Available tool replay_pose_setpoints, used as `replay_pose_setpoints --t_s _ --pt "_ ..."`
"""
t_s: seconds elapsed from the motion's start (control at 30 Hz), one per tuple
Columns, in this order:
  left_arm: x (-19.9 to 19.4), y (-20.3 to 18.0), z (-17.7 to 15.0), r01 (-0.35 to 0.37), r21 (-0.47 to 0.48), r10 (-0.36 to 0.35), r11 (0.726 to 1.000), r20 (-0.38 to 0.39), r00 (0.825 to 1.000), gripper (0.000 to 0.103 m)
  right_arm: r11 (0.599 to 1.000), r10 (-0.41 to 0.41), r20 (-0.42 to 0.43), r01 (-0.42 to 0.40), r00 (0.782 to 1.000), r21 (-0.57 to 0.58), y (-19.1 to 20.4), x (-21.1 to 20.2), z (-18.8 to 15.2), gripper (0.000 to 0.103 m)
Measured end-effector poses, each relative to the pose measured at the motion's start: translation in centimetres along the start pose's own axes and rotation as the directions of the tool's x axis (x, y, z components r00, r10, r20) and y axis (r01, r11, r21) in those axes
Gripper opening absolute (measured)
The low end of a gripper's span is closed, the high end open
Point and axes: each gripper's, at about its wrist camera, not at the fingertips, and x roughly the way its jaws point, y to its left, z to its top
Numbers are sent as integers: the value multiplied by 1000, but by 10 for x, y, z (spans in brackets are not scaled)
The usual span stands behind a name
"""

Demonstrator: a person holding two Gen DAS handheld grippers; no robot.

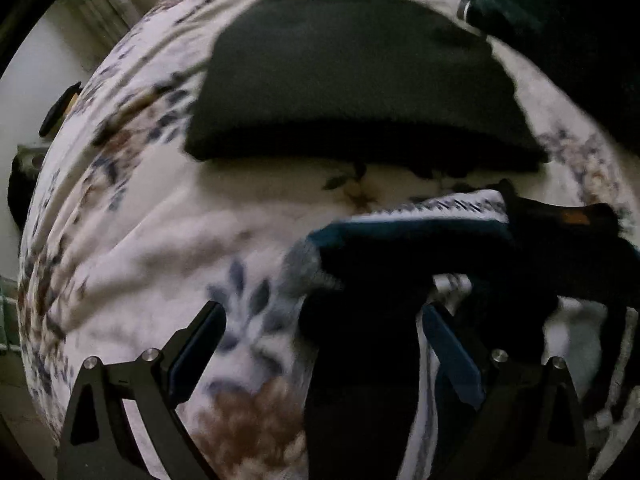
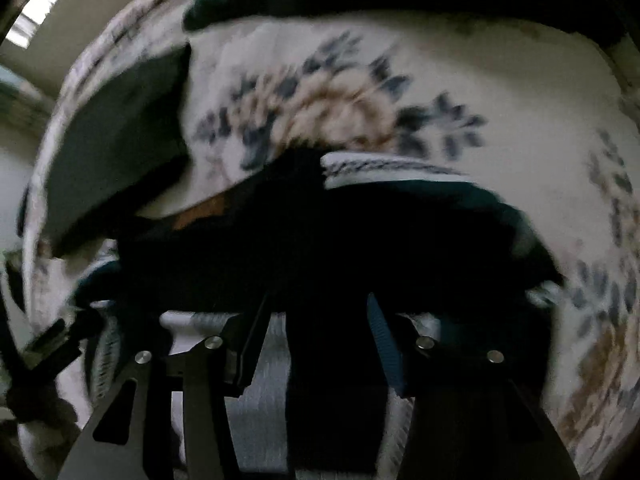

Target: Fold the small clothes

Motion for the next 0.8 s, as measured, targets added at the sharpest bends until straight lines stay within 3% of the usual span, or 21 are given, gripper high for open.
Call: replay_pose_setpoints --t_s 0.13,0.2,0.3,0.5,0.57,0.6,0.7,0.8 --pt "-20 10 -38 8 -18 -8 1000 20 1000 102 998 -31 -31 29 999 -54 -8 -14 -46 53" --pt "-5 11 -52 -47 13 47 999 -3 999 102 979 -158 -55 150 986 -135 -11 3 -68 53" --pt "23 23 -65 -66 8 67 998 -63 996 102 959 -259 -65 248 964 -139 -29 20 -84 53" --pt "10 26 -64 -34 -14 34 999 -25 999 102 966 -243 -53 237 969 -98 -35 7 -84 52" --pt "-5 24 -62 -43 -11 43 999 7 999 102 970 -226 -10 224 974 -95 -31 -10 -82 59" --pt "-4 24 -62 -46 -9 46 999 3 999 102 968 -234 -10 232 972 -99 -32 -10 -80 67" --pt "21 30 -65 -40 -34 38 999 -74 997 102 974 -224 -131 216 966 -74 -46 12 -81 69" --pt "2 33 -67 -21 -77 18 997 -33 999 102 986 -162 -129 156 978 -53 -50 -5 -79 69"
